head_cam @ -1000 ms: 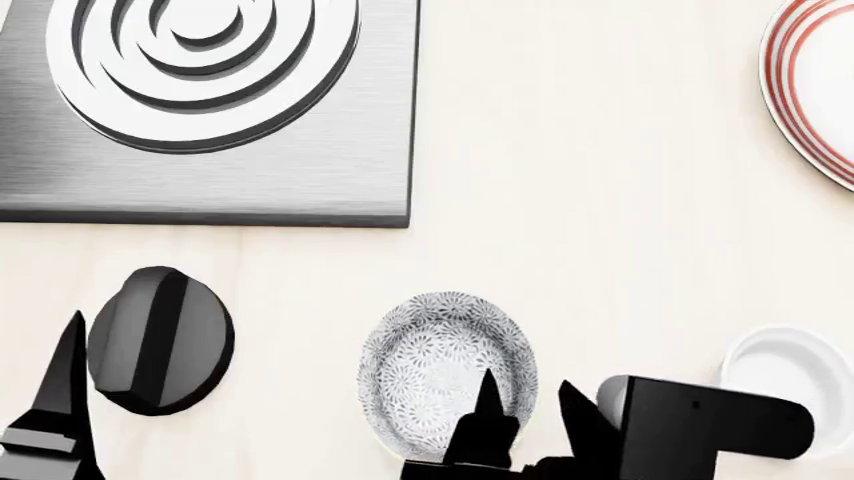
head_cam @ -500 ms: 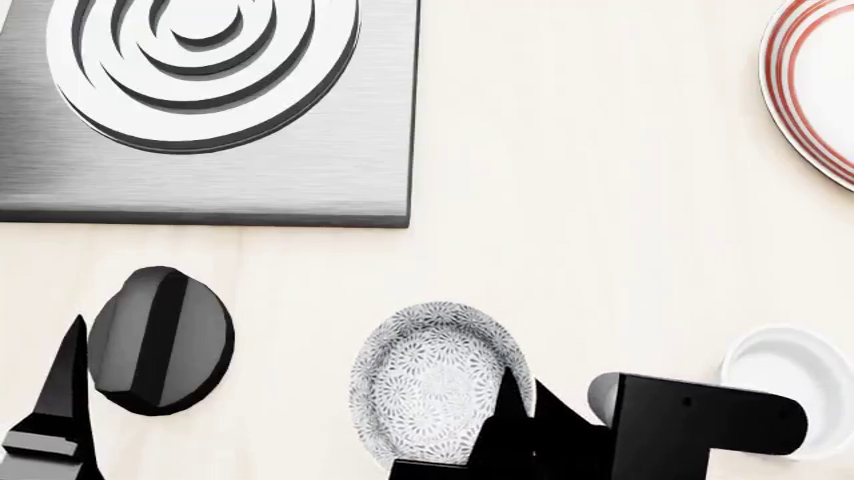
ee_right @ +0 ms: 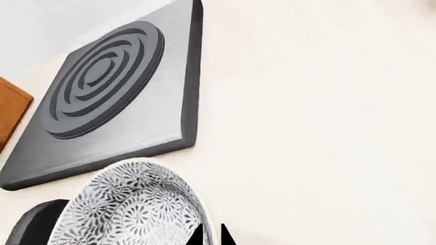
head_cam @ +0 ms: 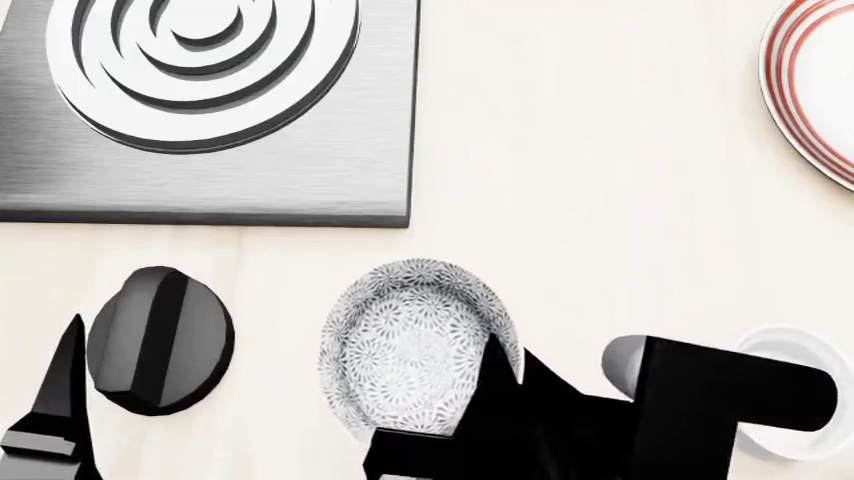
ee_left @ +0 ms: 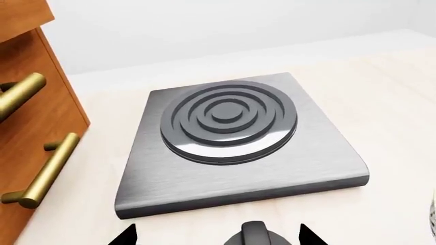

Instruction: Pick the akita bowl next to the ramekin and place it on the plate.

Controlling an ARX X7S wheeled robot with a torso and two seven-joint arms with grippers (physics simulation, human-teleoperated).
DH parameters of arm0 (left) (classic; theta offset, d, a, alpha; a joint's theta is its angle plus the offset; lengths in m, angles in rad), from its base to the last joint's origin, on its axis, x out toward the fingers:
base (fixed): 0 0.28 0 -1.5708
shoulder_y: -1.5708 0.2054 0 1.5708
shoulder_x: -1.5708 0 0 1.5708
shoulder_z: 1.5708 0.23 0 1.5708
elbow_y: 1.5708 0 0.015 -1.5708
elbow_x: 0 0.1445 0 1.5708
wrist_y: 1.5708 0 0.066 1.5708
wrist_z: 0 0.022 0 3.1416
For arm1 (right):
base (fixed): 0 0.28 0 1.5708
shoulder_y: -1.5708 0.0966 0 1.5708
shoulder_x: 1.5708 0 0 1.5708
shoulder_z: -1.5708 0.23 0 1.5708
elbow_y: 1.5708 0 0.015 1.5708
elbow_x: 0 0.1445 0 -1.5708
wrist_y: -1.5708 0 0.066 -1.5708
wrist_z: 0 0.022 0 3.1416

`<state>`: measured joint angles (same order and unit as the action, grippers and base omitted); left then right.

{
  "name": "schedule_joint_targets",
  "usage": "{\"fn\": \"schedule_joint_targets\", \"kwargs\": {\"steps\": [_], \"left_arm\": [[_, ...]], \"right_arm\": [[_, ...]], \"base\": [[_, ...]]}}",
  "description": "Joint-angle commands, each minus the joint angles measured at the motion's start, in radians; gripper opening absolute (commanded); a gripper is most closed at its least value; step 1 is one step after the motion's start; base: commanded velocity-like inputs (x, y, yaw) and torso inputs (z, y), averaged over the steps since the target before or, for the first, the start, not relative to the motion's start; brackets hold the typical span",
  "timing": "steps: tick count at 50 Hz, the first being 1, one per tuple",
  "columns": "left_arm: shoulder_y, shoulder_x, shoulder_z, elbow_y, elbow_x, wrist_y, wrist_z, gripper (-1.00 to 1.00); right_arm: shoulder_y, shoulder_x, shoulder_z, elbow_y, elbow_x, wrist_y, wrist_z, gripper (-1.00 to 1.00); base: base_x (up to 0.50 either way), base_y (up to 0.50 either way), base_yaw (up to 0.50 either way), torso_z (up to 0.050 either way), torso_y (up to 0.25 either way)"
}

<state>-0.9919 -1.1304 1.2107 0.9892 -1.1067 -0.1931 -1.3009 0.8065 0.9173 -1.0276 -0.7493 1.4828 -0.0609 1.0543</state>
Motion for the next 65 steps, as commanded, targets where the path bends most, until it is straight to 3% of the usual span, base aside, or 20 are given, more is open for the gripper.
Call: {"fn": "schedule_joint_targets", "kwargs": {"steps": [1, 33, 65], "left_arm": [[-0.004, 0.02, -0.03, 0.001, 0.0, 0.002, 0.028, 1.0], [-0.004, 0.011, -0.025, 0.0, 0.001, 0.004, 0.029, 1.0], [0.0, 0.015, -0.019, -0.009, 0.009, 0.005, 0.031, 1.0]], "right_arm": [[0.095, -0.01, 0.074, -0.045, 0.085, 0.012, 0.011, -1.0], [0.452, -0.014, 0.162, 0.09, 0.386, 0.151, 0.071, -1.0], [0.737, -0.098, 0.148, 0.613, 0.472, 0.373, -0.127, -1.0]], "base": [[0.0, 0.0, 0.0, 0.0, 0.0], [0.0, 0.0, 0.0, 0.0, 0.0], [0.0, 0.0, 0.0, 0.0, 0.0]]}}
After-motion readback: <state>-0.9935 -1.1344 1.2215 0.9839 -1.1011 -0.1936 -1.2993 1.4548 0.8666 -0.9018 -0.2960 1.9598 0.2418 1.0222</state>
